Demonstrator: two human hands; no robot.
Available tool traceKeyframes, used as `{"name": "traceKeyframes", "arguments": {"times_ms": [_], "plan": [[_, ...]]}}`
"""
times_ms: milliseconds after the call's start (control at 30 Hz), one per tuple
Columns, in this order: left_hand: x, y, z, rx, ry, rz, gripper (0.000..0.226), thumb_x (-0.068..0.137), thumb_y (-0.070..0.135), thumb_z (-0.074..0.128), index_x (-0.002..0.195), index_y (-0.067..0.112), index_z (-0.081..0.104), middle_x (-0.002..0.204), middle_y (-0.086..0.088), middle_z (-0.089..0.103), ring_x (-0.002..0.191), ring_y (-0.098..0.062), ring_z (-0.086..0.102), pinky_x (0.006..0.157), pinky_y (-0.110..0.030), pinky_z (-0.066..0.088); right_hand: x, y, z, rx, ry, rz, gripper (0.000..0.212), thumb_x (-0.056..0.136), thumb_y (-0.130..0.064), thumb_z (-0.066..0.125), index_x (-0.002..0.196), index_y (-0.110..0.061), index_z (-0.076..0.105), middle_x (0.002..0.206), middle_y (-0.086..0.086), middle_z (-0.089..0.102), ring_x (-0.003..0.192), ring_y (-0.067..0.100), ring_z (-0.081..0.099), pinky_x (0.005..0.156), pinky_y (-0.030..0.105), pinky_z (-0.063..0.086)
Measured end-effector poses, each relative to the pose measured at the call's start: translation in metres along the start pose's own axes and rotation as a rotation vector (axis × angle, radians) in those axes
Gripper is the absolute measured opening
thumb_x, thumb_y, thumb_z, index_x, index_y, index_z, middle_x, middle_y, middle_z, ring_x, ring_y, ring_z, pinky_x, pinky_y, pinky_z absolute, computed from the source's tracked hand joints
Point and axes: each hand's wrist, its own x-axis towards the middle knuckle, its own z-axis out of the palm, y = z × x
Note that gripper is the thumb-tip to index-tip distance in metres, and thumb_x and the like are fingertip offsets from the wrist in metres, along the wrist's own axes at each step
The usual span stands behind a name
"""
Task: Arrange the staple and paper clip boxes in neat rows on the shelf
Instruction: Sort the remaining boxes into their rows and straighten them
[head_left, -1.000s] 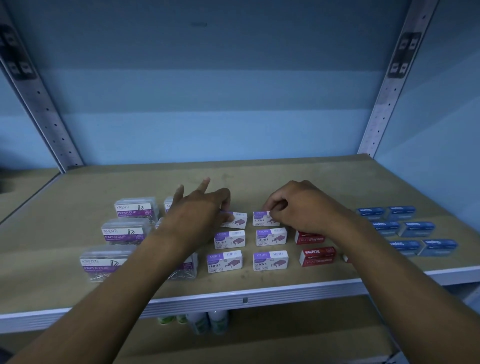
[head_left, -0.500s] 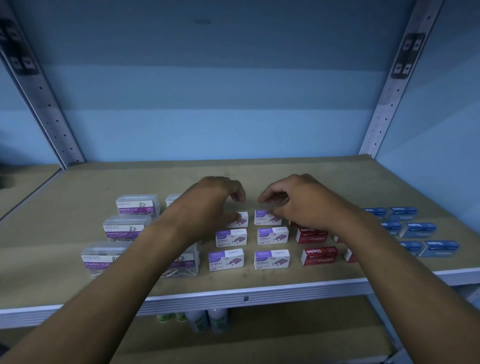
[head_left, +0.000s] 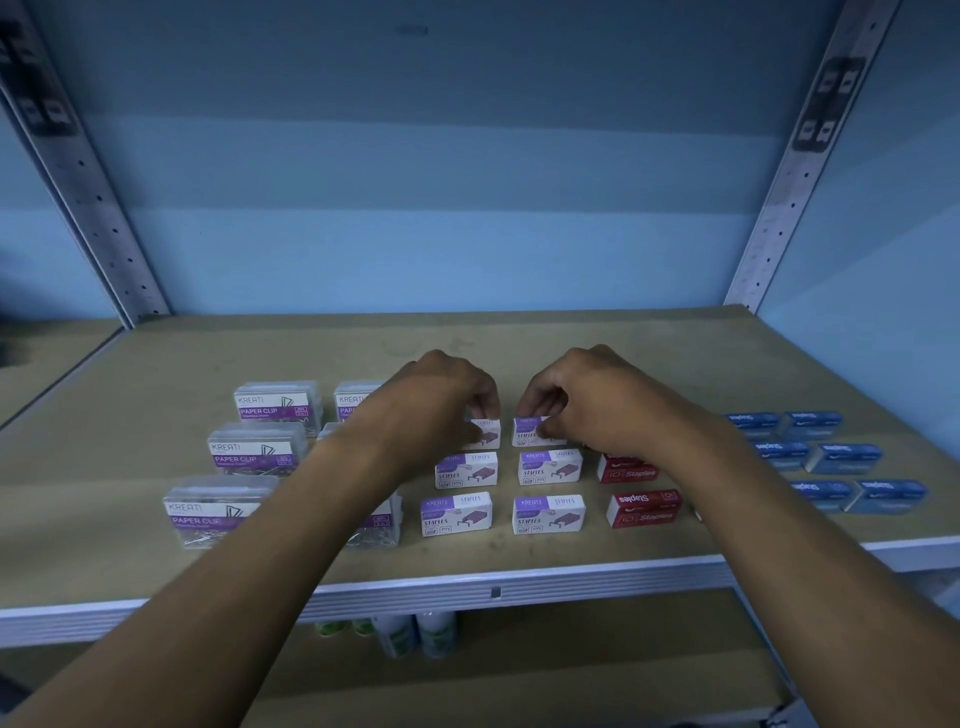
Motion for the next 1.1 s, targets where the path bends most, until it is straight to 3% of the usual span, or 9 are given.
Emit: {"name": "traceKeyframes", "arguments": {"times_ms": [433,667,967,1100], "plan": [[0.0,0.0,0.001,-0.012,0.005,-0.015,0.02,0.08,0.017,0.077,0.097,0.026,0.074,0.096,0.008,0.071,0.08,-0.006,0.06,0.073,-0.026,0.054,-0.001,0.002,0.004,-0.014,0.012,-0.016,0.023,0.084,-0.011,0.075,0.1,-0.028,0.078,0.092,-0.013,0.073,0.083,-0.002,0.066,0.083,0.027,0.059],[0.0,0.006,-0.007,-0.005,0.076,0.006,0.036,0.078,0.022,0.079,0.111,0.03,0.066,0.108,0.011,0.068,0.089,-0.007,0.06,0.078,-0.029,0.056,-0.017,0.007,-0.017,0.078,0.124,-0.058,0.041,0.08,-0.014,0.08,0.115,-0.033,0.073,0.104,-0.016,0.07,0.091,-0.004,0.065,0.087,0.021,0.055],[0.012,0.071,-0.002,-0.075,0.104,0.119,0.031,0.081,0.032,0.076,0.112,0.031,0.068,0.108,0.013,0.067,0.086,-0.003,0.062,0.078,-0.027,0.056,-0.079,0.04,-0.06,0.01,0.229,-0.01,0.035,0.087,-0.012,0.071,0.108,-0.039,0.075,0.1,-0.025,0.067,0.09,-0.009,0.061,0.081,0.015,0.052],[0.022,0.105,0.011,-0.132,0.086,0.195,0.031,0.082,0.033,0.076,0.112,0.029,0.068,0.108,0.011,0.067,0.087,-0.003,0.062,0.078,-0.028,0.057,-0.109,0.065,-0.07,-0.022,0.256,0.056,0.036,0.086,-0.01,0.073,0.108,-0.038,0.074,0.105,-0.02,0.069,0.093,-0.006,0.061,0.085,0.023,0.055]]}}
